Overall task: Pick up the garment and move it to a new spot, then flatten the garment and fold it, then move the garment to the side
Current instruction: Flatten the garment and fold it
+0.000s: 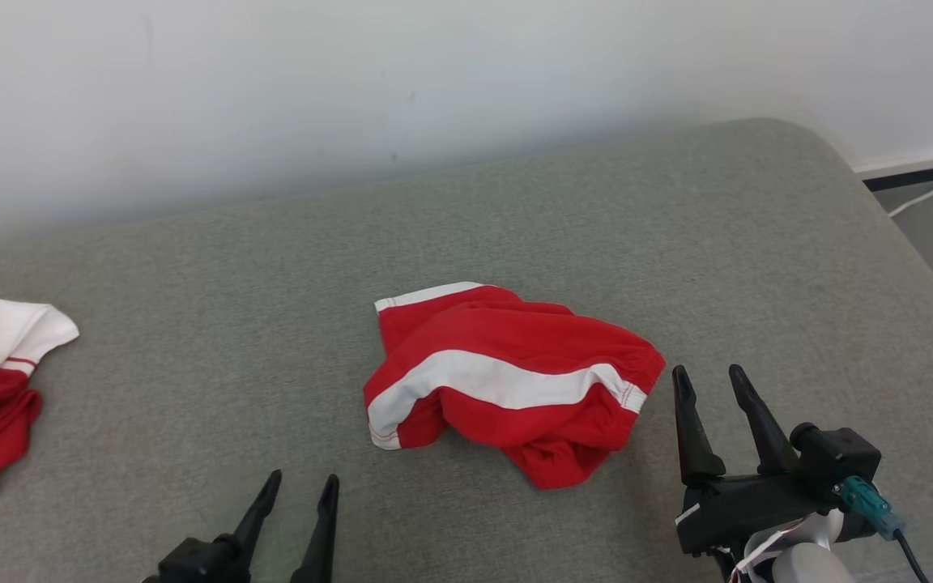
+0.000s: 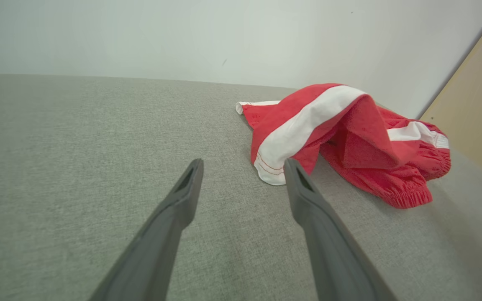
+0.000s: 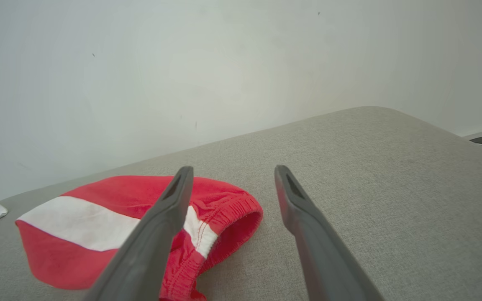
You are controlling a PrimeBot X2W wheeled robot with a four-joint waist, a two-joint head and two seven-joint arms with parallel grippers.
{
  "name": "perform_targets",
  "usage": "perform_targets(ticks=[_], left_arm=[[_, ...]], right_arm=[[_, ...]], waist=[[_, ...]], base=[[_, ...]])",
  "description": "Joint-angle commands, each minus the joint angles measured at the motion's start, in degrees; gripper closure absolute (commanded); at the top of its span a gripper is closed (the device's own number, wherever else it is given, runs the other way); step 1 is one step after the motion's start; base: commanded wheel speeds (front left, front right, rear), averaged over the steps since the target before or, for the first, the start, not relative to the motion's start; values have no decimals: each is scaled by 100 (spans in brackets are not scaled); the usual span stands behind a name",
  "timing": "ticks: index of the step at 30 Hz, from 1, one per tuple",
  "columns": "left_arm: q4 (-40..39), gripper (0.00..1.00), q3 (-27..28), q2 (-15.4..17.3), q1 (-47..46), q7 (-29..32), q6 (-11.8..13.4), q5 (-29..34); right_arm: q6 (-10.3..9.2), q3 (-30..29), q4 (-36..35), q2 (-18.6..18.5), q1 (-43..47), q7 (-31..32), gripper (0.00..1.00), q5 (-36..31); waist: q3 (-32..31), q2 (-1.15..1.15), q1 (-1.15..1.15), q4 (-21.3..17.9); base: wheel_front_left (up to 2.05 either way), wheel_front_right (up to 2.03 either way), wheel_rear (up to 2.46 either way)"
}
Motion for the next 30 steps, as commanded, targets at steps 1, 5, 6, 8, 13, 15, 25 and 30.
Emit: perform_targets(ticks=[1, 5, 6, 8, 13, 15, 25, 30], left_arm=[[56, 0, -27, 7, -66, -43, -45, 15], [384, 0, -191, 7, -321, -43, -92, 73], [459, 0, -220, 6, -386, -43, -109, 86], [631, 0, -250, 9, -525, -43, -132, 125], [1019, 0, -275, 77, -855, -43, -178, 249], [1147, 0, -253, 113, -963, -43, -184, 274], [1903, 0, -285, 317, -1460, -43, -222, 451], [2129, 100, -315, 344, -1644, -43, -222, 466]], right_arm=[[5, 16, -16, 20, 80, -17, 0, -50], [5, 71, -66, 53, 68, -16, 0, -53], [5, 81, -70, 64, 61, -16, 0, -52], [4, 118, -78, 82, 43, -16, 0, -58], [5, 155, -98, 111, -17, -17, 0, -62], [4, 171, -111, 124, -29, -17, 0, -67], [5, 216, -143, 194, -89, -17, 0, -100], [4, 215, -161, 214, -72, -17, 0, -120]], waist=[[27, 0, 0, -82], [62, 0, 0, -241], [74, 0, 0, -281], [102, 0, 0, -367], [196, 0, 0, -573], [240, 0, 0, -650], [426, 0, 0, -859], [472, 0, 0, -883]], base=[[0, 0, 0], [0, 0, 0], [0, 0, 0], [0, 0, 0], [0, 0, 0], [0, 0, 0], [0, 0, 0], [0, 0, 0]])
